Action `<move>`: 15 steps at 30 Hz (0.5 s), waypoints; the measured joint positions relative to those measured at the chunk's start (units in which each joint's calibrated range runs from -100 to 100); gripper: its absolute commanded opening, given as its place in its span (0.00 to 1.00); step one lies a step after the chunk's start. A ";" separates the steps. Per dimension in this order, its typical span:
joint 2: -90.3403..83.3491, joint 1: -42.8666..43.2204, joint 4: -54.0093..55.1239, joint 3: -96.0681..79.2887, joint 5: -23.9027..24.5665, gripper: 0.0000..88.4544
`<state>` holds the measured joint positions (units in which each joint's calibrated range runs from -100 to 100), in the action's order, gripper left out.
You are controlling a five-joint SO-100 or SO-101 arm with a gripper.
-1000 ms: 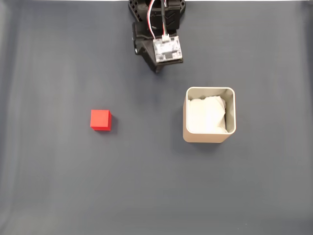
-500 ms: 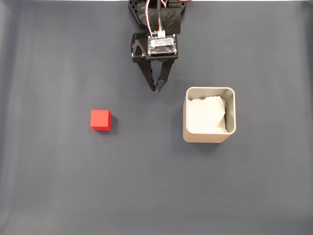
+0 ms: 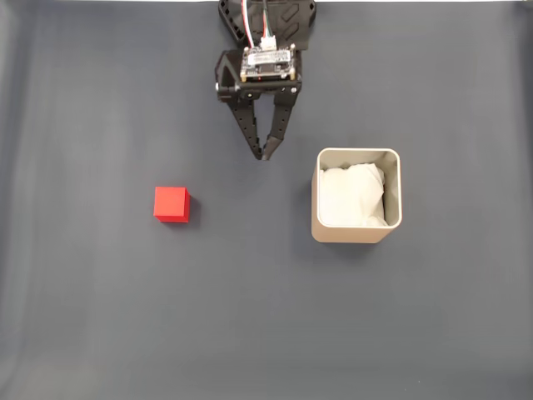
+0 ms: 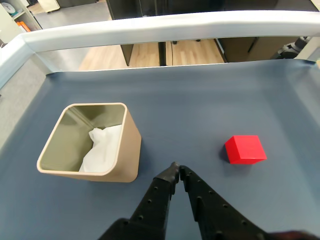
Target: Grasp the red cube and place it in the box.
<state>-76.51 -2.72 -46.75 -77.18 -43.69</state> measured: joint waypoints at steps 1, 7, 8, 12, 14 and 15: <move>1.56 -0.52 -0.16 1.27 0.05 0.00; 9.71 -4.02 -0.48 7.00 -1.95 0.01; 11.01 -4.62 -0.48 7.91 -2.25 0.01; 16.21 -7.08 -0.88 11.82 -2.83 0.01; 18.64 -8.19 -1.20 13.64 -3.42 0.02; 19.68 -8.86 -1.28 14.45 -3.76 0.02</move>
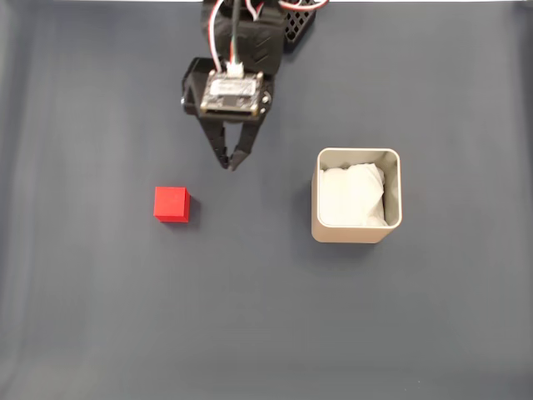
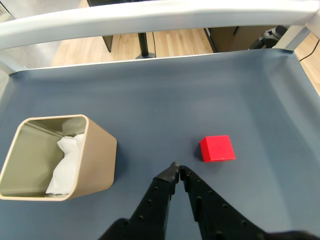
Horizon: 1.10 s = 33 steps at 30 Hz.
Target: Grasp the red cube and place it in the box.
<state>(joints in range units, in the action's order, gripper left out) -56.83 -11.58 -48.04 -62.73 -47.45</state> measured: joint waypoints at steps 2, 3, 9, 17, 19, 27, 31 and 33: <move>2.08 -1.34 -0.08 1.45 -0.78 0.03; 3.03 -2.01 -0.08 2.09 -0.98 0.03; 9.45 -5.96 -0.08 5.82 -2.88 0.04; 18.81 -11.02 -0.08 12.55 -5.32 0.07; 20.81 -12.07 -0.08 14.09 -6.11 0.10; 26.44 -15.87 1.20 17.64 -10.60 0.22; 28.18 -17.50 3.21 17.73 -12.31 0.29; 28.96 -18.10 3.77 17.82 -12.84 0.32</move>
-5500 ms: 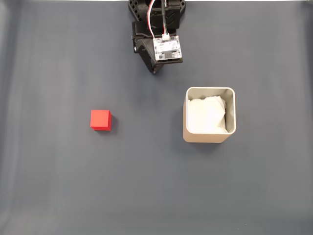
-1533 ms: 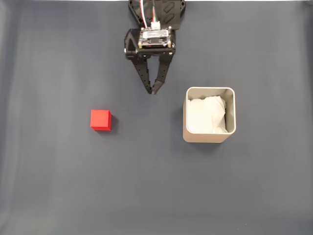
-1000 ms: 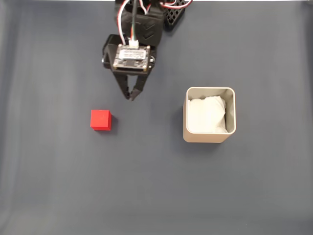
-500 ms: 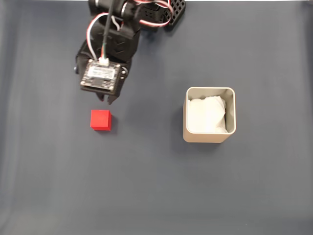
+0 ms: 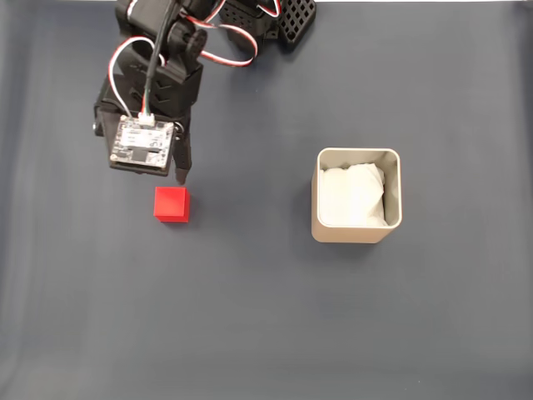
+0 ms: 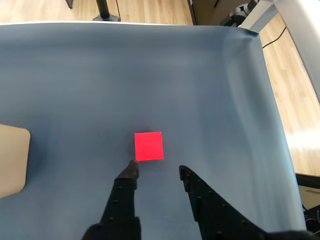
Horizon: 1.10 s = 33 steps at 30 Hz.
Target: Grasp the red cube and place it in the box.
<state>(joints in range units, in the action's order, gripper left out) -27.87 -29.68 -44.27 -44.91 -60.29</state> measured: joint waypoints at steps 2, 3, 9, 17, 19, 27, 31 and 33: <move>0.17 -0.37 0.24 0.45 -0.39 0.34; 0.43 -0.52 0.32 0.45 -0.54 0.37; 0.69 -0.82 1.76 0.45 -0.68 0.47; 0.95 -0.74 2.33 0.45 -0.73 0.53; 0.95 -0.74 2.89 0.45 -0.59 0.53; 0.95 0.60 3.37 0.45 0.78 0.53; 2.60 2.31 5.05 0.45 1.47 0.54; 3.81 2.61 6.26 0.45 1.71 0.54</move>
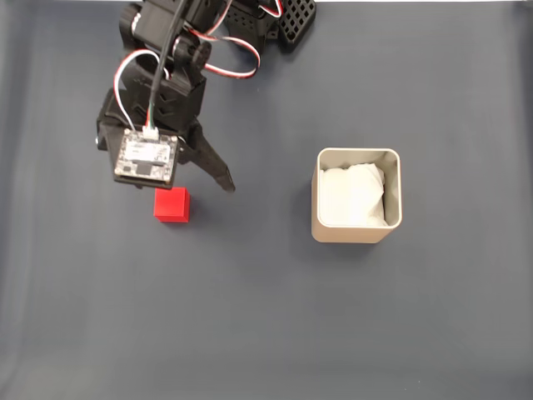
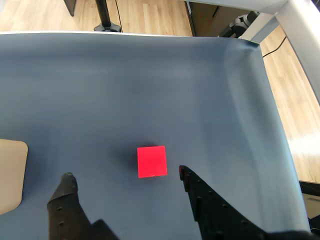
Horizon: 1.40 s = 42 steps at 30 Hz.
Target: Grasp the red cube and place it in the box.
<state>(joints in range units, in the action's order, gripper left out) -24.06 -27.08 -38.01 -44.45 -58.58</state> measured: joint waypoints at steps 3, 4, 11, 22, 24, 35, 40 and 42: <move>1.99 0.37 1.44 0.00 0.54 0.54; 2.60 0.74 1.76 0.00 0.73 0.54; 5.72 2.53 5.37 -2.09 1.51 0.54; 10.84 2.46 10.59 -2.36 2.10 0.54; 11.53 2.46 11.63 -2.36 2.10 0.54; 13.96 1.86 14.11 -2.36 2.10 0.54; 14.74 1.86 14.68 -2.36 2.10 0.55; 15.00 1.86 15.32 -2.36 2.10 0.55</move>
<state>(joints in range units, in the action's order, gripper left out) -9.06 -25.21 -22.69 -46.82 -56.48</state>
